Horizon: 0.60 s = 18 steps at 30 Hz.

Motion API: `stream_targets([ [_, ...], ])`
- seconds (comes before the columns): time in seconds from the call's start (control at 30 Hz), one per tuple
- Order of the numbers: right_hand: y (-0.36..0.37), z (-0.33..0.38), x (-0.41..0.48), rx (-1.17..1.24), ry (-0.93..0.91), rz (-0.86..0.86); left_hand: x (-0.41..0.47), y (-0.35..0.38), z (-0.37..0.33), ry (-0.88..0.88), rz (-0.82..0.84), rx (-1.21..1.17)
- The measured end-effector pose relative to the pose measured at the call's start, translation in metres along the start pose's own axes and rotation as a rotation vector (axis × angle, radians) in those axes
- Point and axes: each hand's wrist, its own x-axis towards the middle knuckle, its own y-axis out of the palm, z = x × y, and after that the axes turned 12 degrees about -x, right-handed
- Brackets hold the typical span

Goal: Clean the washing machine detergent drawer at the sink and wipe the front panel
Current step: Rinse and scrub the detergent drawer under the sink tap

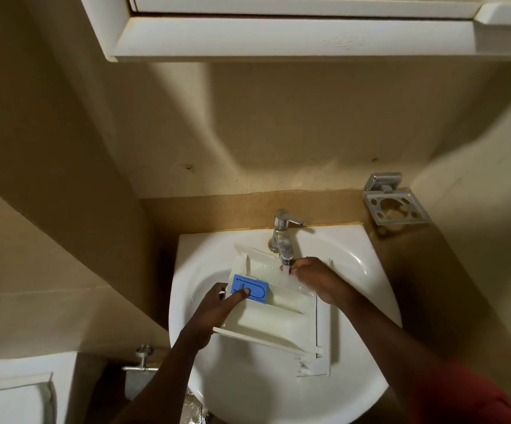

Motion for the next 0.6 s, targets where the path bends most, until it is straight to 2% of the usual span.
stream_targets([
  [0.17,0.003,0.003,-0.016,-0.037,-0.024,0.14,-0.001,0.001,-0.001,0.0,-0.002,0.015],
  [0.33,0.015,0.015,-0.036,-0.157,-0.251,0.309,0.001,0.001,0.001,0.011,-0.037,0.026],
  [0.4,0.022,0.003,-0.045,-0.265,-0.34,0.242,0.003,0.0,0.005,0.021,-0.048,0.004],
  [0.5,0.019,-0.024,-0.051,-0.366,-0.468,-0.008,0.004,-0.001,0.008,0.022,-0.053,0.012],
  [0.6,0.013,-0.031,-0.043,-0.478,-0.511,-0.162,0.004,-0.002,0.006,0.016,-0.055,0.037],
])
